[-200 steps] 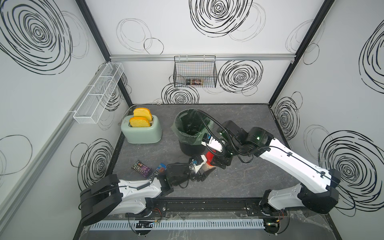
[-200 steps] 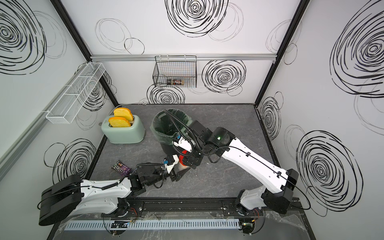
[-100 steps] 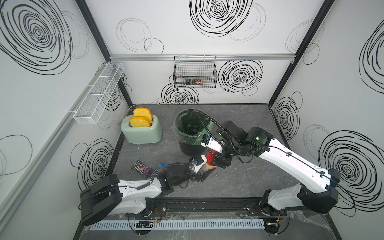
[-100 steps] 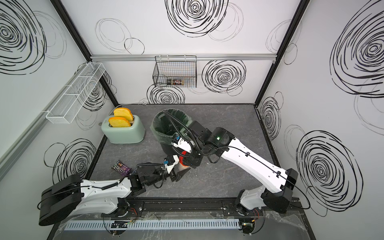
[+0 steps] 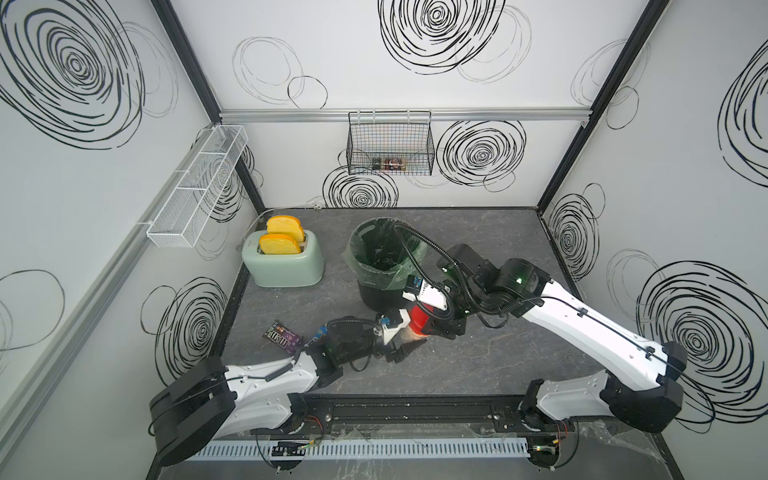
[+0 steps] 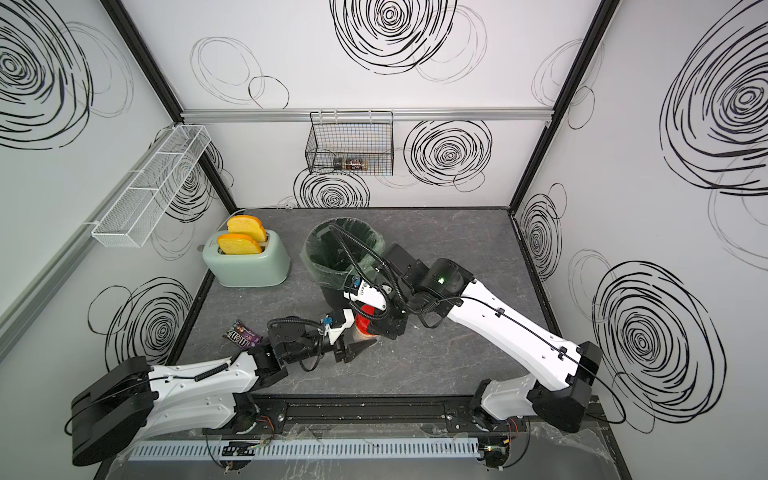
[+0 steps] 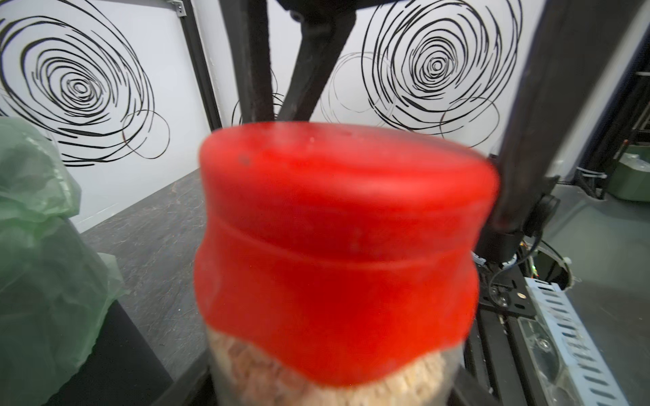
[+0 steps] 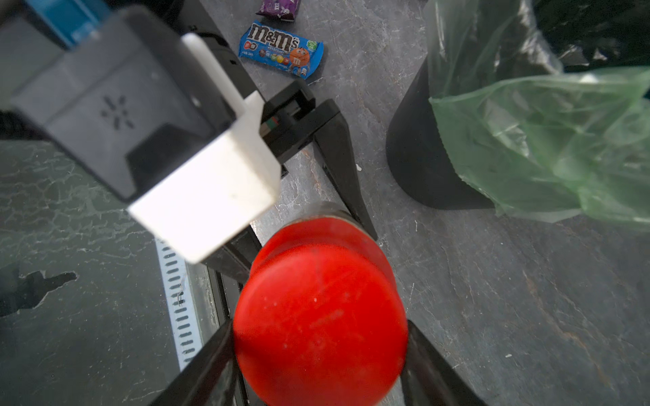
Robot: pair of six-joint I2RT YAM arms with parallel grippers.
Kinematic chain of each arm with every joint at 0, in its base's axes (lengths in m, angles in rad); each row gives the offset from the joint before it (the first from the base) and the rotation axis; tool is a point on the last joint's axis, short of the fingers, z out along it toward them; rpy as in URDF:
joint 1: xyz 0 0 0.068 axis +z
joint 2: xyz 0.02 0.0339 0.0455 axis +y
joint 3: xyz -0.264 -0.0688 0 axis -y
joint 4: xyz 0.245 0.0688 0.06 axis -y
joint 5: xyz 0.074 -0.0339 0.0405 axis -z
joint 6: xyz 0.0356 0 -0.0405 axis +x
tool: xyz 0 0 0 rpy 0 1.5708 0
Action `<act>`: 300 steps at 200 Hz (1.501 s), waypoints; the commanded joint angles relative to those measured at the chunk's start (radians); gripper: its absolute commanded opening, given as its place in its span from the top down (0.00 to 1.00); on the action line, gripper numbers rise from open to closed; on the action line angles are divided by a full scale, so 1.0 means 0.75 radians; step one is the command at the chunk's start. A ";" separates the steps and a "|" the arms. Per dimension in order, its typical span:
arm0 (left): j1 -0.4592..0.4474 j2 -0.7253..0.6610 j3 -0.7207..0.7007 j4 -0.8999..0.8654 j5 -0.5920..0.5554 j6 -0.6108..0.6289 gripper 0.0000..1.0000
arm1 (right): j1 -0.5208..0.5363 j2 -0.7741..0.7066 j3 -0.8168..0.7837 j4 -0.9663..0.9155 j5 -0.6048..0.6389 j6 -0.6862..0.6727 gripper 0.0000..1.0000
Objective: Empty expired oatmeal from jars
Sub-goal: Unscrew the lid from the jar.
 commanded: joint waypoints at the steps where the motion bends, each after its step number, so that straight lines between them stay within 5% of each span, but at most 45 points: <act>1: -0.001 -0.043 0.074 0.142 0.234 -0.018 0.46 | -0.002 -0.027 -0.043 -0.073 0.014 -0.226 0.70; 15: -0.002 -0.042 0.078 0.132 0.238 -0.005 0.46 | 0.007 -0.022 -0.047 -0.081 0.041 -0.225 0.70; 76: -0.070 -0.064 0.033 0.198 0.014 0.108 0.49 | 0.018 0.078 0.052 -0.027 0.016 0.023 0.31; 109: -0.083 -0.054 0.033 0.217 -0.008 0.113 0.49 | 0.021 0.086 0.038 0.016 0.019 0.090 0.21; 170: -0.096 -0.034 0.034 0.238 -0.031 0.118 0.50 | 0.016 0.065 0.029 0.050 0.076 0.170 0.21; 186: -0.106 -0.029 0.042 0.227 -0.033 0.127 0.50 | 0.018 0.099 0.056 0.008 0.086 0.171 0.29; 223: -0.092 -0.036 0.050 0.217 0.053 0.110 0.50 | 0.016 0.108 0.060 -0.032 0.128 0.033 0.85; 236: -0.088 -0.043 0.055 0.209 0.080 0.104 0.50 | 0.015 0.087 0.049 -0.011 0.121 -0.016 0.96; 300: -0.037 -0.060 0.053 0.198 0.265 0.072 0.50 | 0.024 0.048 0.030 -0.070 0.090 -0.244 0.98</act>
